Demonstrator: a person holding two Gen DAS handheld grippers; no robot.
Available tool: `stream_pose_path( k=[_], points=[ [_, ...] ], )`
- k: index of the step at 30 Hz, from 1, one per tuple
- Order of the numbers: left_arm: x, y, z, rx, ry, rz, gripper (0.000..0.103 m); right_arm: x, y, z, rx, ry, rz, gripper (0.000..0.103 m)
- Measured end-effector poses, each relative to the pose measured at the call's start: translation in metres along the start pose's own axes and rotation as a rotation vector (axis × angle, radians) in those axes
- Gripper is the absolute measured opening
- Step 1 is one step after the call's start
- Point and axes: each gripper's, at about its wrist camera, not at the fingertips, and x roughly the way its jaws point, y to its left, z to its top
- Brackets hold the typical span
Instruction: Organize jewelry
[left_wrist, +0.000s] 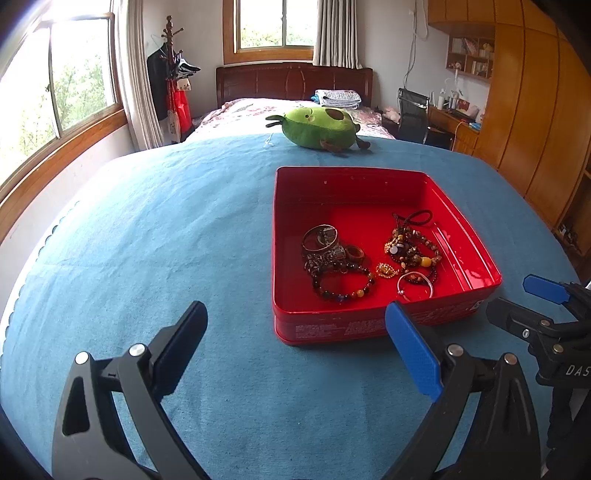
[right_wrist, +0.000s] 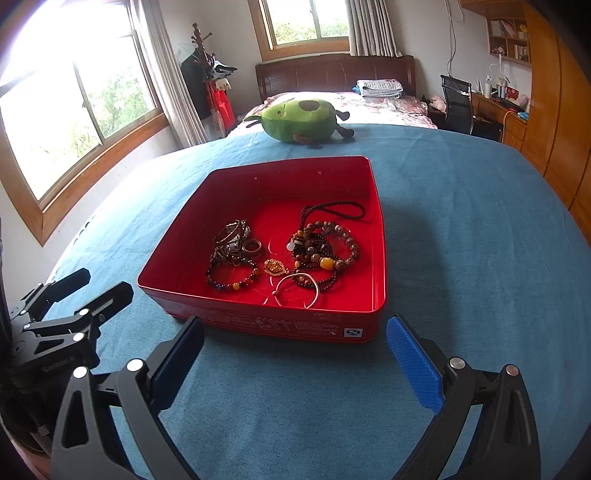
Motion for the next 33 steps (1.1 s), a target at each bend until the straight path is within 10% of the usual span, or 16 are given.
stream_pose_path(
  k=[33],
  points=[
    [0.0018, 0.0023, 0.0014, -0.010, 0.006, 0.000, 0.096, 0.0052, 0.0010, -0.0009, -0.006, 0.014, 0.001, 0.099]
  ],
)
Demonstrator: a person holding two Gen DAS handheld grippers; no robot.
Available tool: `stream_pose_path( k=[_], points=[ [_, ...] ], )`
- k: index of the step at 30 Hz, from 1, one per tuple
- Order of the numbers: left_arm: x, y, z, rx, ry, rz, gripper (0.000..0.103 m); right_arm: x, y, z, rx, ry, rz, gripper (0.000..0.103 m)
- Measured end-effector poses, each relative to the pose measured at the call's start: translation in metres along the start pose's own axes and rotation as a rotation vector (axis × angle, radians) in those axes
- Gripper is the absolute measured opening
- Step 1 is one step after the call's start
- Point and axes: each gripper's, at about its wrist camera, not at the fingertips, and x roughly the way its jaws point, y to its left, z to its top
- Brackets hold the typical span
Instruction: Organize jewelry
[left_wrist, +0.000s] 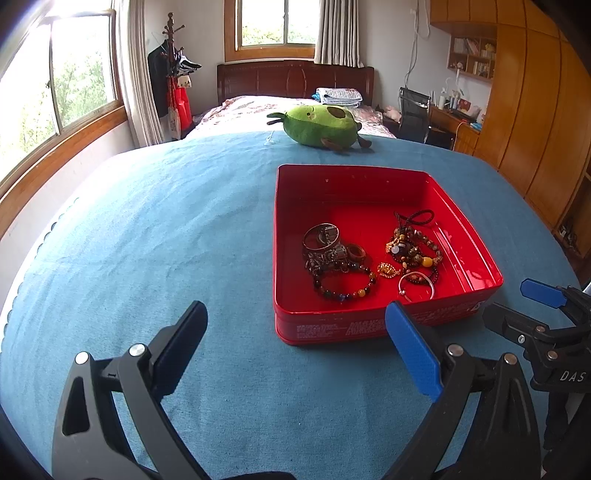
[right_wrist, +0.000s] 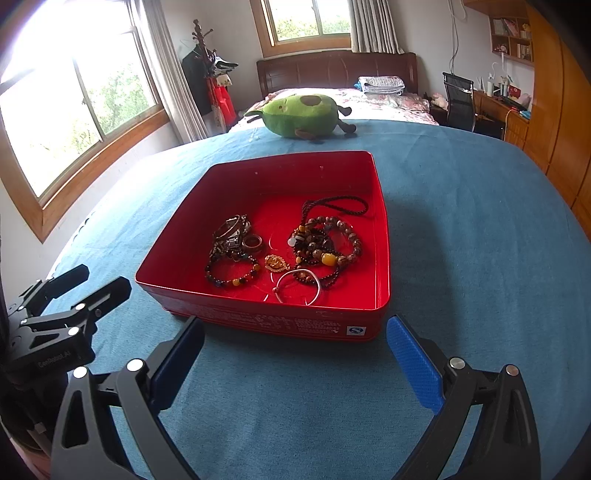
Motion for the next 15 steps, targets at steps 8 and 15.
stream_pose_path(
  k=[8, 15],
  points=[
    [-0.0014, 0.0005, 0.0001, 0.000, -0.003, -0.002, 0.096, 0.0009, -0.0004, -0.0004, 0.000, 0.002, 0.000, 0.099],
    [-0.0009, 0.0012, 0.0003, -0.007, 0.004, 0.003, 0.096, 0.0007, -0.0005, -0.0001, 0.000, 0.002, 0.001, 0.099]
  ],
)
